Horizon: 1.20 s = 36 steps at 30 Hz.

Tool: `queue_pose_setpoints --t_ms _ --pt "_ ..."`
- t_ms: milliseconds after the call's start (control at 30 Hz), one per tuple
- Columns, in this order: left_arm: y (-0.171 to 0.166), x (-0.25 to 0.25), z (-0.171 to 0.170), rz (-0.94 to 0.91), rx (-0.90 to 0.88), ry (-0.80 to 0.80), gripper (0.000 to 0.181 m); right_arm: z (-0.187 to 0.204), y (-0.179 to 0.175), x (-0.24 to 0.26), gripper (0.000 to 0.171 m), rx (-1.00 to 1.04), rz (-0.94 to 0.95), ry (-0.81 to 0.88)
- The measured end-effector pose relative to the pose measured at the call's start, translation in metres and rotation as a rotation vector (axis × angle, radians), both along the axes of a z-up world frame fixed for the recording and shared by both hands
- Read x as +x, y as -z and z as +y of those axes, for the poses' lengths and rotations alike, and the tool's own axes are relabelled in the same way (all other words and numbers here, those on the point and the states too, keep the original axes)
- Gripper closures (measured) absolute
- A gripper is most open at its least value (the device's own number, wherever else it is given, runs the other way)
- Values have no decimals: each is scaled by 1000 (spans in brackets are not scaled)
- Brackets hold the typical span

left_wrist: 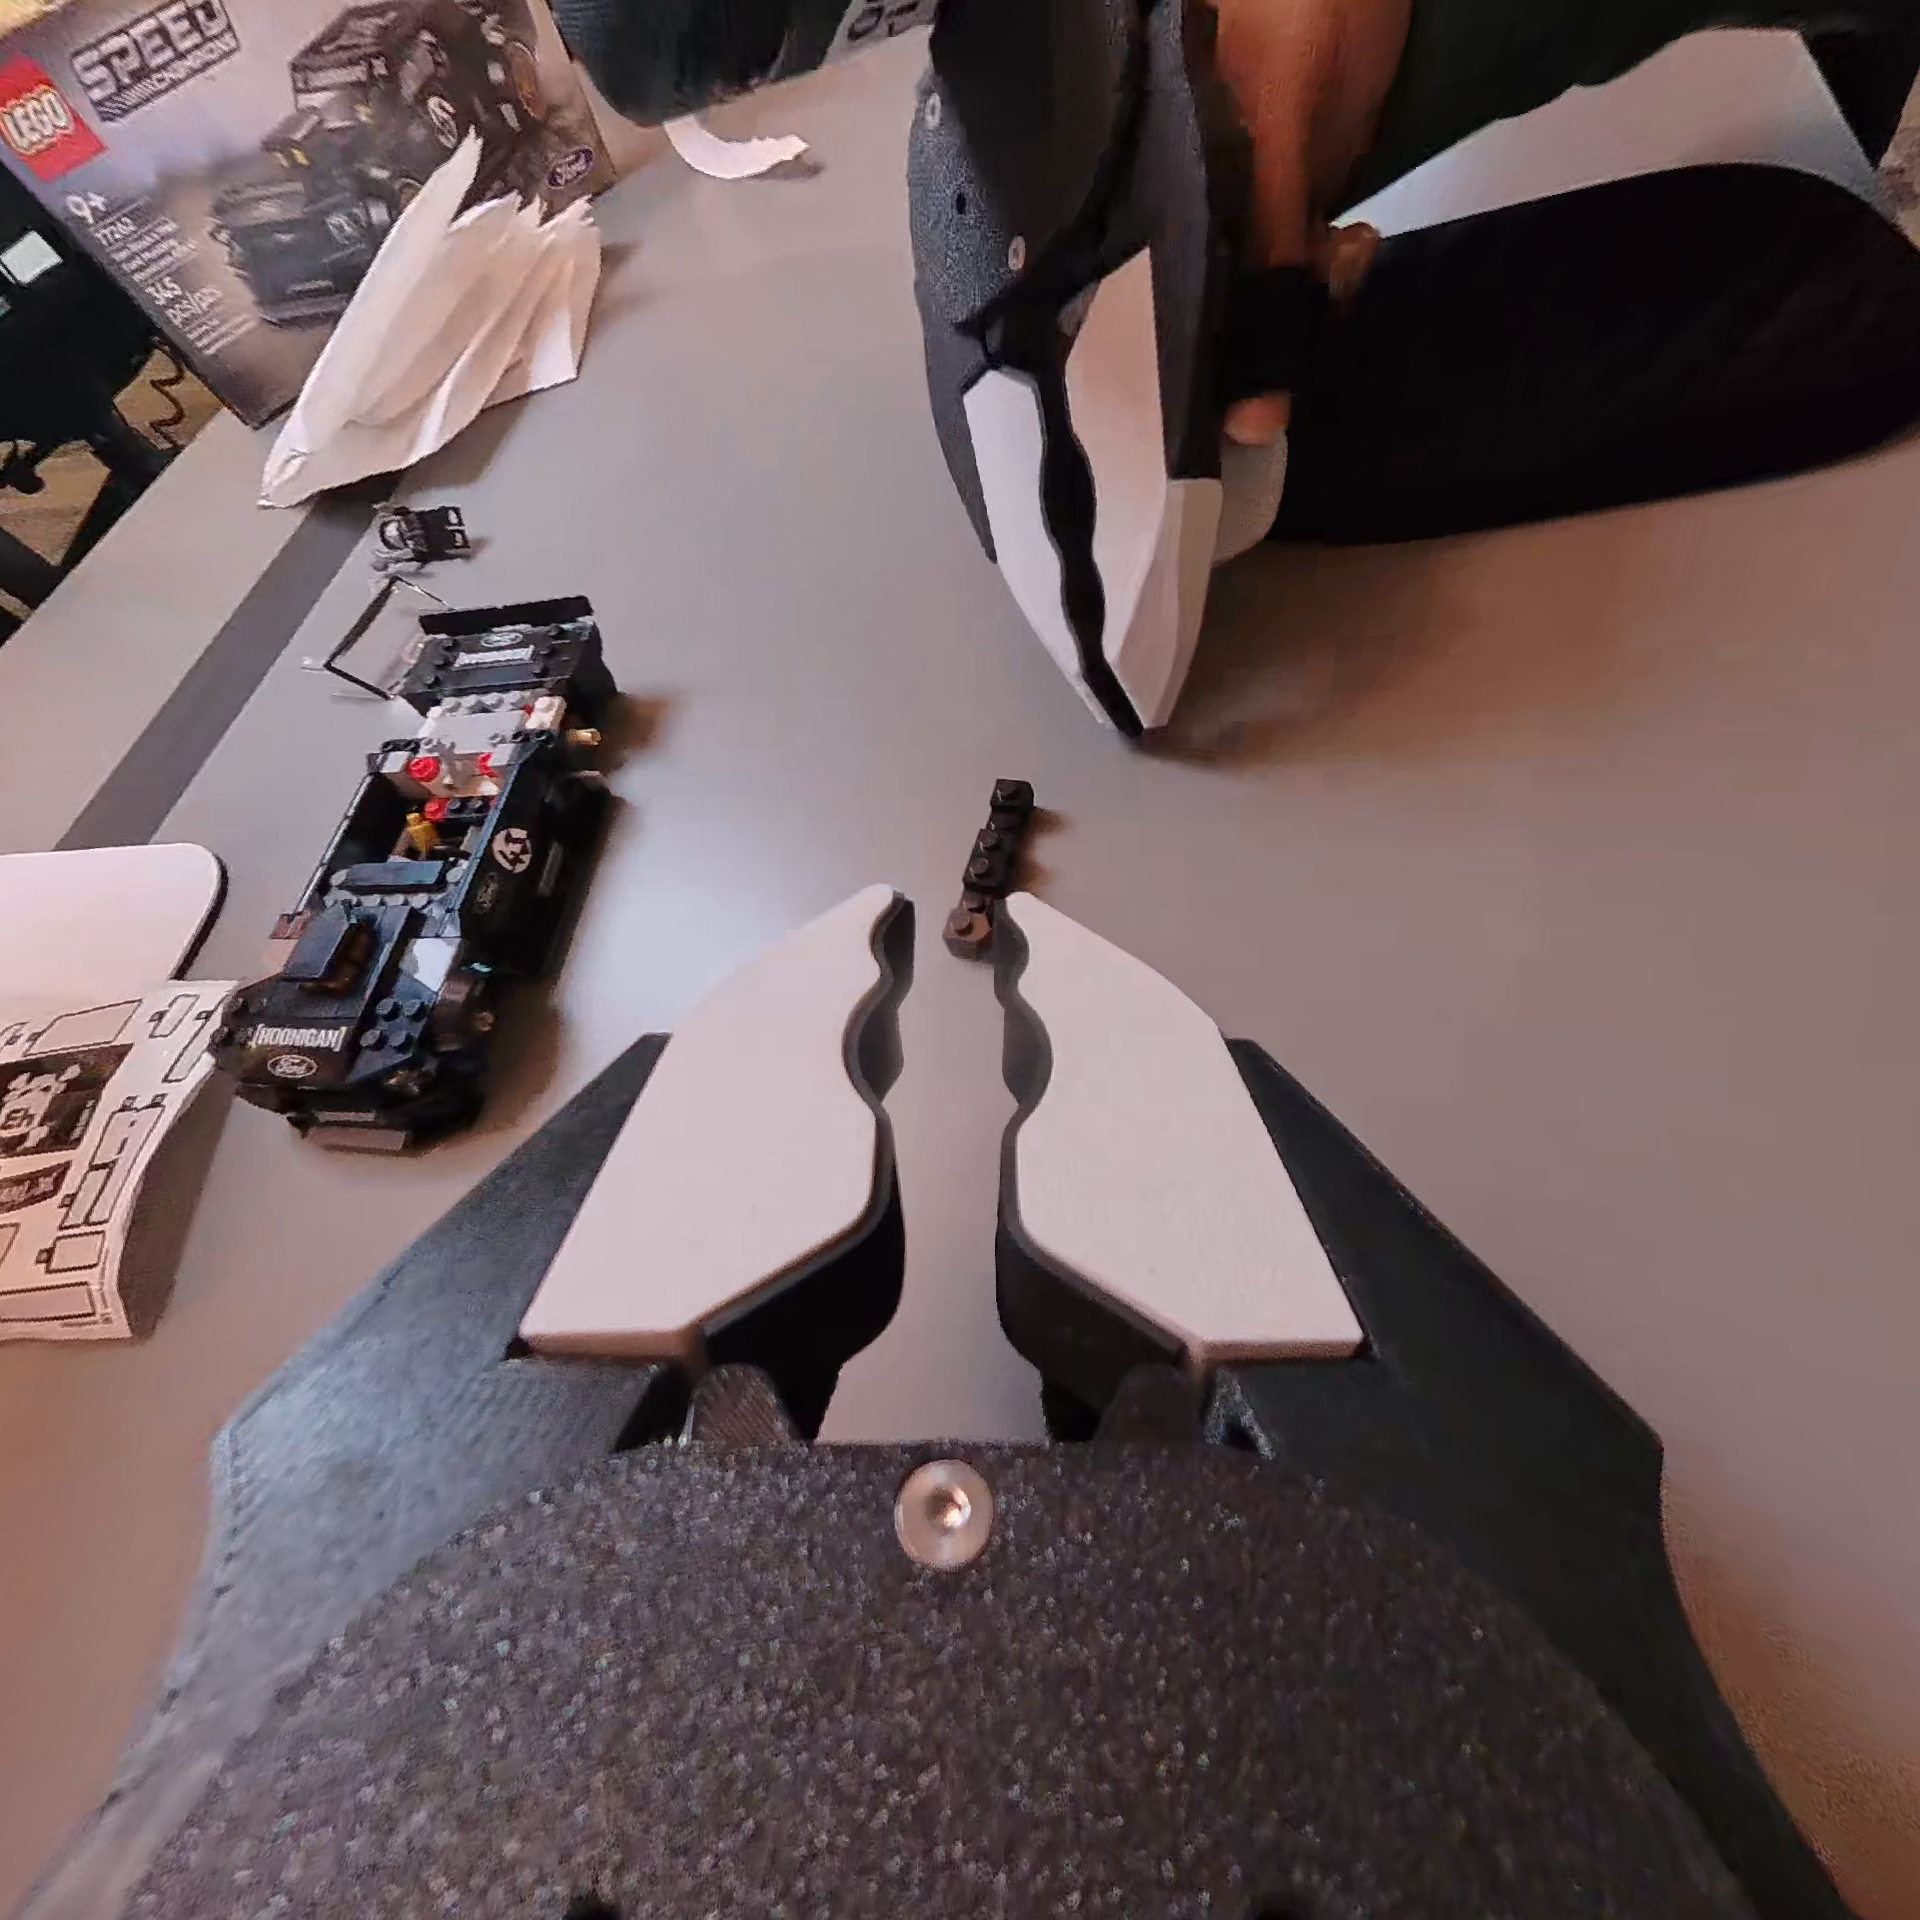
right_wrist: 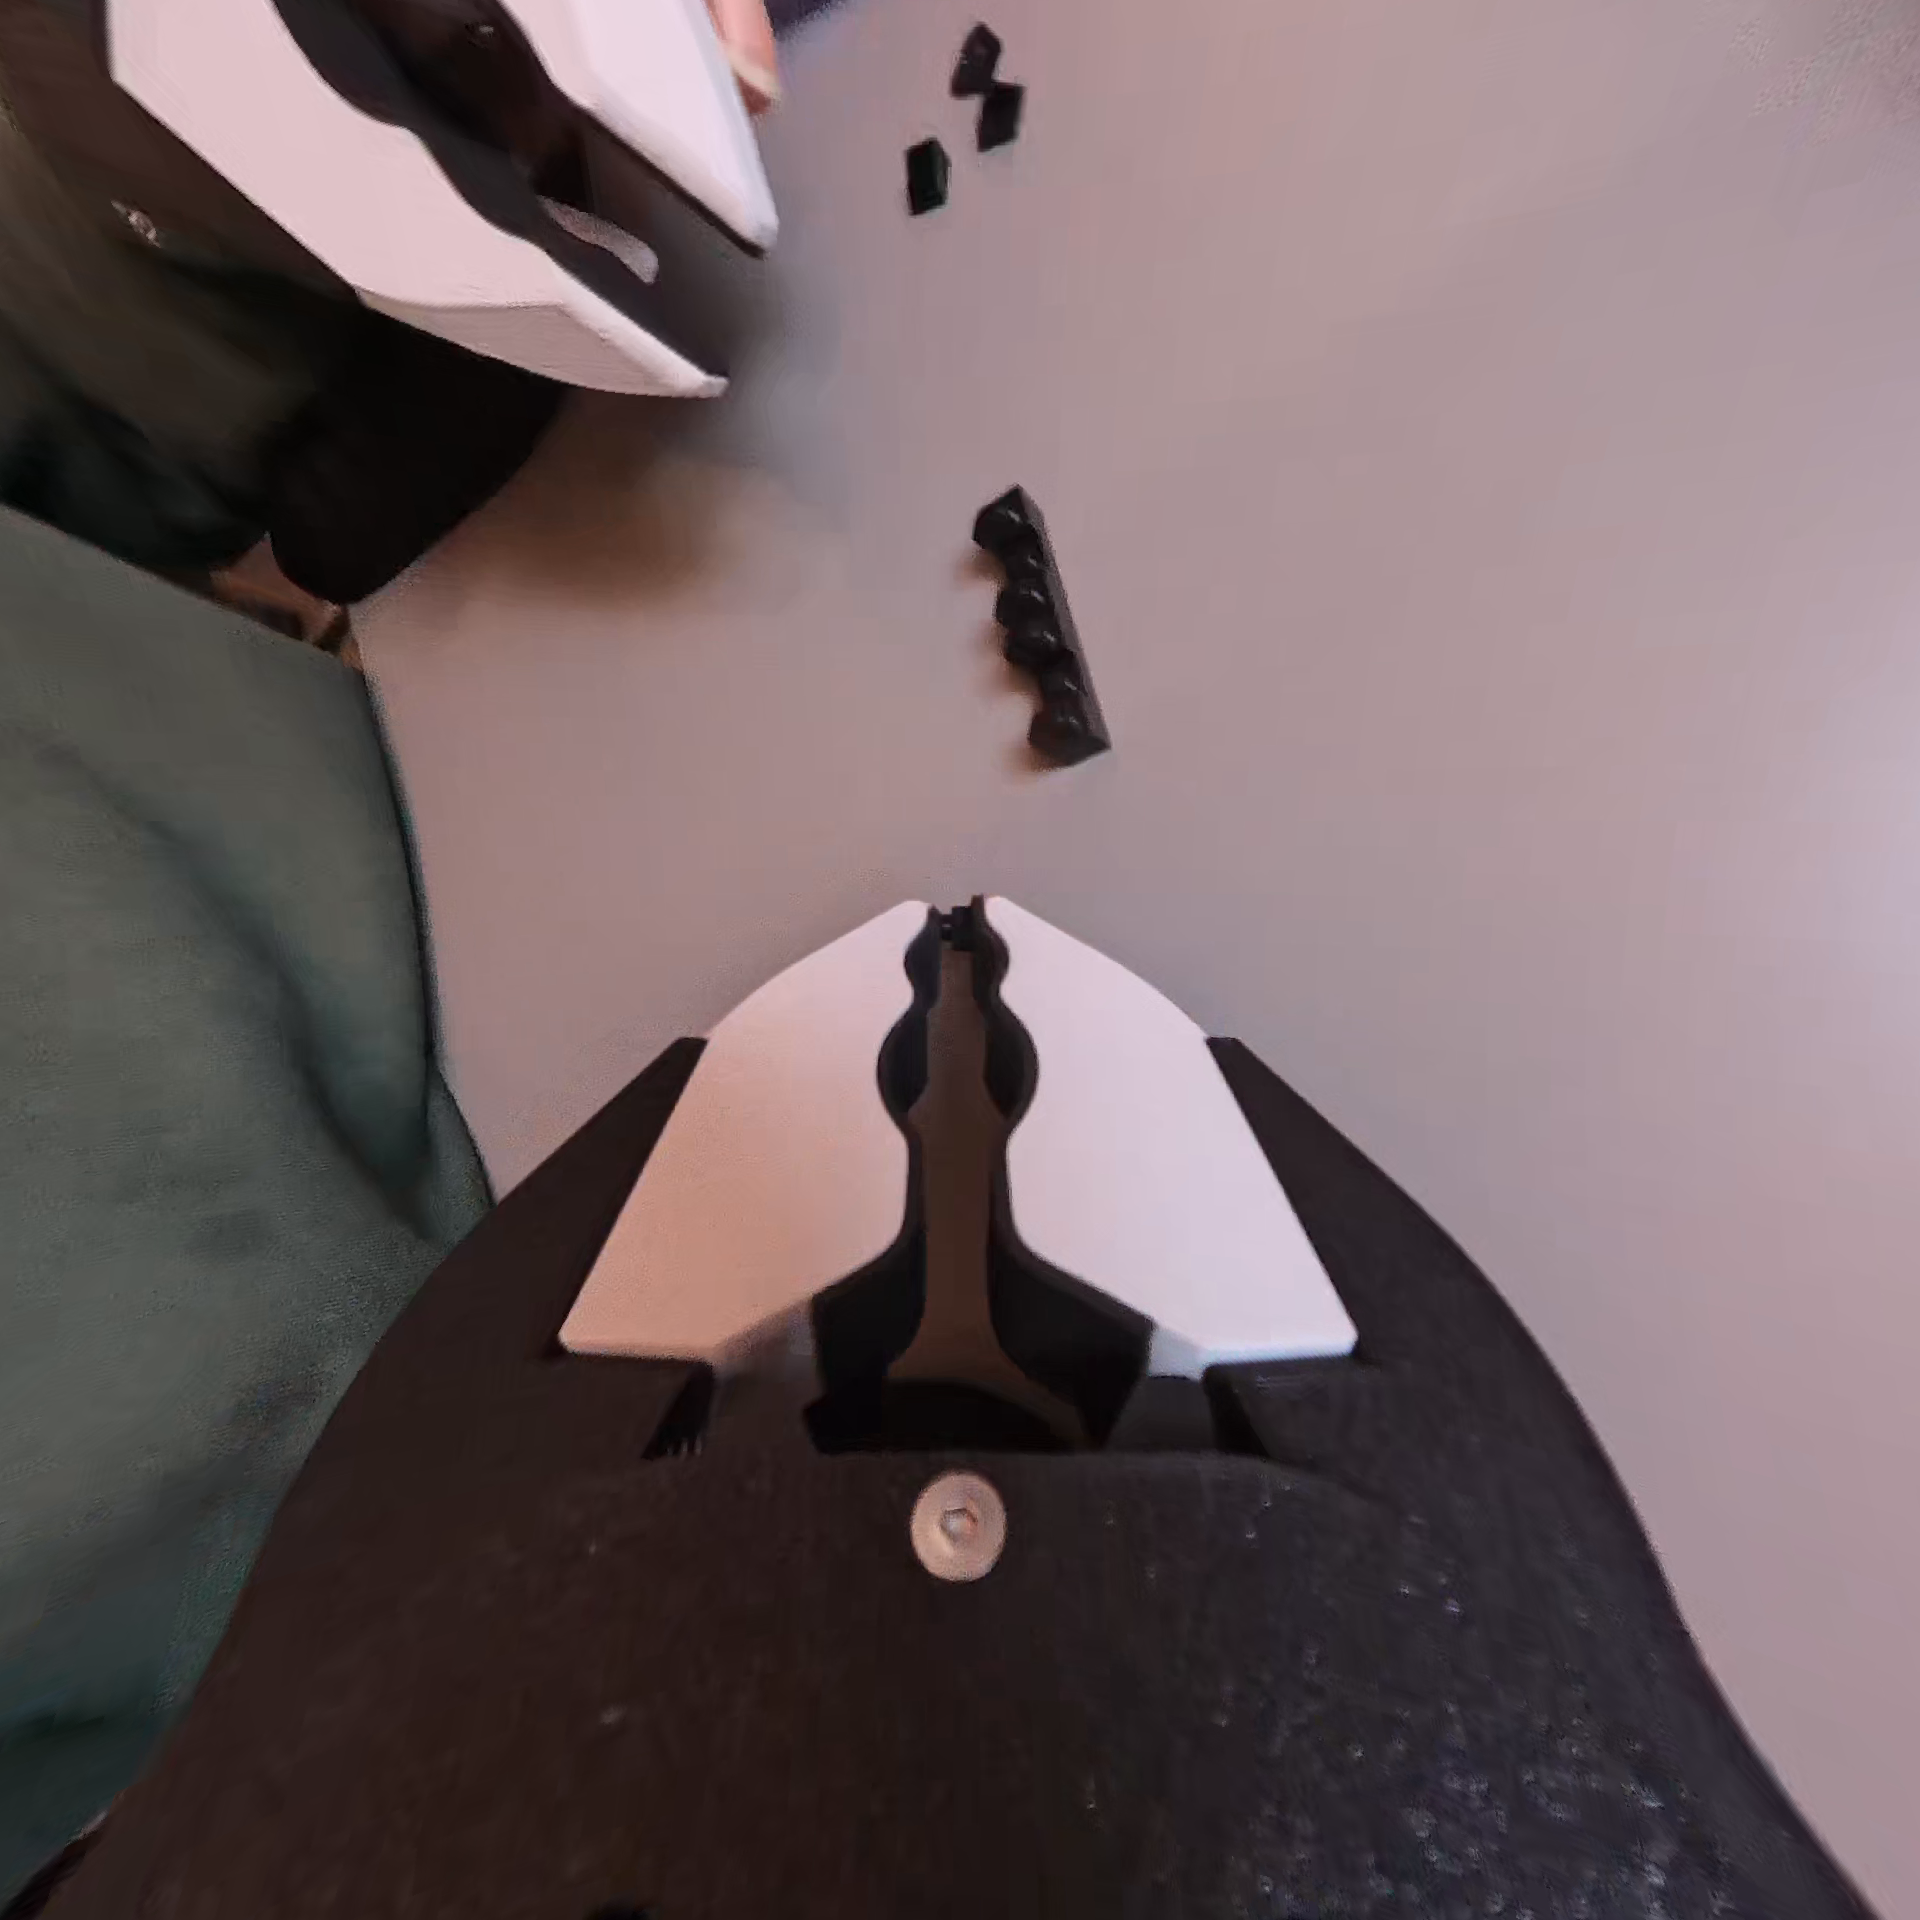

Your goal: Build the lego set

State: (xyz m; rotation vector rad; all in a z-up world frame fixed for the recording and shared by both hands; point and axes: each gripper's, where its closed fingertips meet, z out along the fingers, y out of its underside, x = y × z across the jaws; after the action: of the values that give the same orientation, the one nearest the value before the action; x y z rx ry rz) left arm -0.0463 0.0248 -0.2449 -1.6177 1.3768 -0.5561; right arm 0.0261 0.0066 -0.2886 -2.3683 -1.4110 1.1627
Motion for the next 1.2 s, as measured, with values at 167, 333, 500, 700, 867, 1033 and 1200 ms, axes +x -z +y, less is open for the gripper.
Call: queue_pose_setpoints --t_ms 167,333,500,700,867,1033,1200 --pt "-1 -3 1 4 6 -10 167 7 7 5 163 209 -171 -127" --pt "0 -5 3 7 7 -18 167 31 8 10 149 514 -271 -216" --pt "3 -5 3 19 1 -15 167 33 1 21 140 613 -241 -218" --pt "6 -4 2 27 -7 -8 167 21 2 59 146 557 -262 -204" --pt "9 -4 1 36 -12 -3 168 21 5 69 149 558 -273 -201" --pt "7 -6 3 28 -10 -13 168 29 5 67 152 544 -265 -225" --pt "6 -7 4 26 -8 -18 168 25 9 65 162 501 -255 -281"
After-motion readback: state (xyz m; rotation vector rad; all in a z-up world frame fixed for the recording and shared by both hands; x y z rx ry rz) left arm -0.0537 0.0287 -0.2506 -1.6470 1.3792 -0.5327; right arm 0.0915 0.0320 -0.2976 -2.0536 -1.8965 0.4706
